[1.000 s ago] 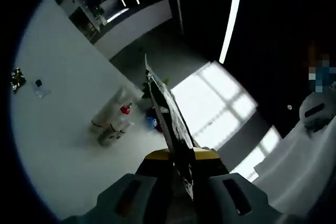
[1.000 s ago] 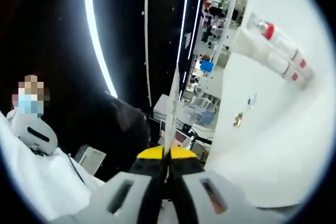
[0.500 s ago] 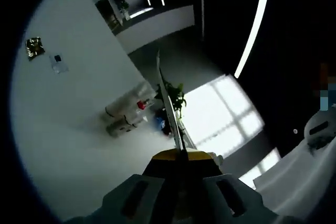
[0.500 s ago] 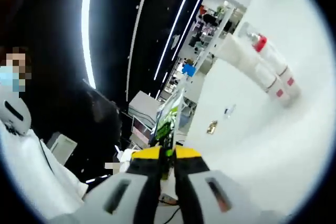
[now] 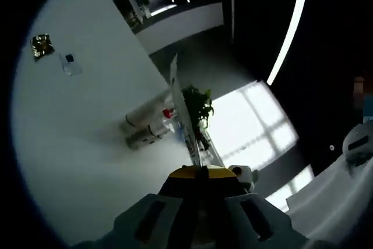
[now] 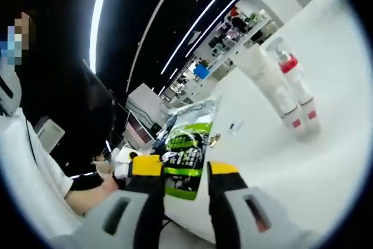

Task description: Arrange the skincare products in the storage area until every visible bottle or jar stands upright without overlapping.

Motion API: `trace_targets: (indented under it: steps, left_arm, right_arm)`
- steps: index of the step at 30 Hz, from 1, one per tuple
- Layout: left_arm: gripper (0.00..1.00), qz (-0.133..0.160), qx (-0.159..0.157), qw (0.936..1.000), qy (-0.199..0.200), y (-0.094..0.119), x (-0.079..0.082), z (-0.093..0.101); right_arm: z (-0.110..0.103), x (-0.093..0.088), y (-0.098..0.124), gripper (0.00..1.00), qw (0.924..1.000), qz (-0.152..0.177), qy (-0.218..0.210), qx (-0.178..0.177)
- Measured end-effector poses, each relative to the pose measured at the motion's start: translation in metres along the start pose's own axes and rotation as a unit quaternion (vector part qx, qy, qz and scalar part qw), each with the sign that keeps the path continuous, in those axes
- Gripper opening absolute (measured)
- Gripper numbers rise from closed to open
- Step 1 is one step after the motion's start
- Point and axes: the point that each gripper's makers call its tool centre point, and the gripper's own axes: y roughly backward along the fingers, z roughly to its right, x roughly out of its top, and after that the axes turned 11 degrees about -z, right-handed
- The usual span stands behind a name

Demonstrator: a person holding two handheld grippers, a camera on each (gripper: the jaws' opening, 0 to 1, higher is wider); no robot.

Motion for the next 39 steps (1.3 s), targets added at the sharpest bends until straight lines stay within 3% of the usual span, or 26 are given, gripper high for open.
trace_targets:
  steps: [5,15,29,39]
  left_arm:
    - [0.00,-0.007,0.011,0.9999,0.006,-0.003,0.001,-0.013]
    - [0.00,-0.004,0.038,0.9991,0.018,-0.010,0.011,-0.041]
    - [0.00,-0.022,0.085,0.9958,0.027,-0.028,0.018,-0.086]
    - [0.00,-0.049,0.117,0.9914,0.032,-0.039,0.011,-0.119]
  right_arm:
    - [0.015,0.001,0.004,0.44,0.9994,0.001,0.013,-0.033]
    - [0.039,0.005,0.014,0.56,0.9970,0.011,0.013,-0.075]
    - [0.062,-0.001,0.026,0.66,0.9899,-0.022,0.057,-0.127]
    - [0.074,0.001,0.041,0.70,0.9821,-0.032,0.086,-0.164]
